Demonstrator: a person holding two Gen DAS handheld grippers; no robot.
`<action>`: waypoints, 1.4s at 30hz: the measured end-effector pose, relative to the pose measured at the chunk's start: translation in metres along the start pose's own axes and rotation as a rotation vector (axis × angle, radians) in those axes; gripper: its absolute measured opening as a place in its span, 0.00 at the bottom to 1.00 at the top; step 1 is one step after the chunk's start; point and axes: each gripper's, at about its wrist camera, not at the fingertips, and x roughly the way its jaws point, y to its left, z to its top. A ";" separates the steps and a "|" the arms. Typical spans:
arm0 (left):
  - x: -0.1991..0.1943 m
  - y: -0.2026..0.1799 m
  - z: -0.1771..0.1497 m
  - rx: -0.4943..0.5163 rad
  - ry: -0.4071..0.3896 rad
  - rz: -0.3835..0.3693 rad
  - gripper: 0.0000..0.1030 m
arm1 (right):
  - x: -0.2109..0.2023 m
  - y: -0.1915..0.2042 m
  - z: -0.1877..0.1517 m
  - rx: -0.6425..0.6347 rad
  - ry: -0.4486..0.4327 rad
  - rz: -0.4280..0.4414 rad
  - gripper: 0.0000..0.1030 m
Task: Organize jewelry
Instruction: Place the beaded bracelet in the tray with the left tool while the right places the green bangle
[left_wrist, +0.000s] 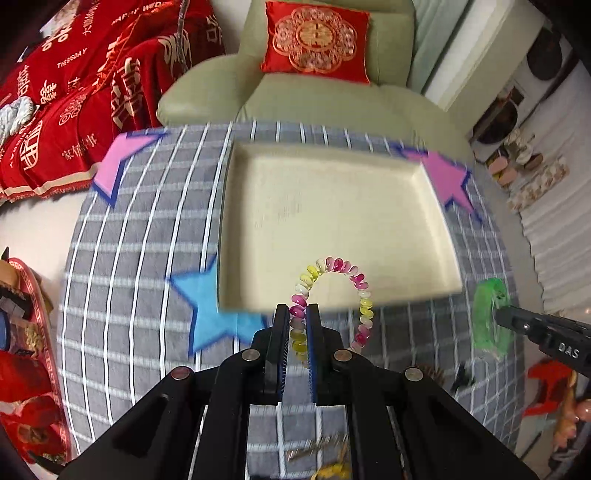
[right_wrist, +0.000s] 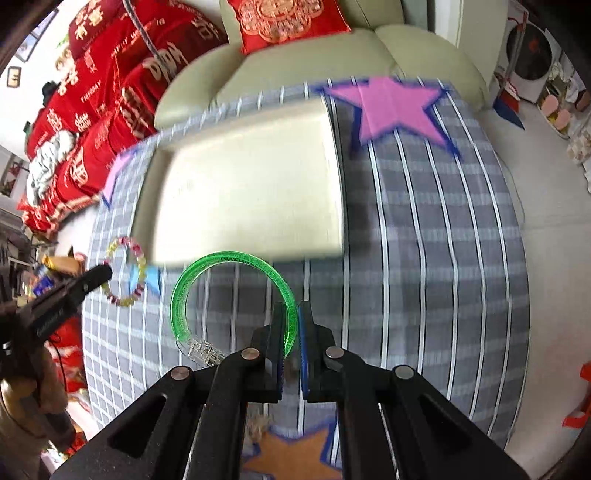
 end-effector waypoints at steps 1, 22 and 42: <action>0.001 0.000 0.005 -0.003 -0.008 0.006 0.17 | 0.004 0.001 0.011 -0.004 -0.011 0.005 0.06; 0.135 -0.015 0.067 0.001 0.049 0.203 0.17 | 0.127 -0.001 0.107 -0.036 0.073 -0.030 0.07; 0.075 -0.022 0.059 0.018 -0.042 0.230 1.00 | 0.063 0.004 0.099 0.008 -0.016 0.067 0.56</action>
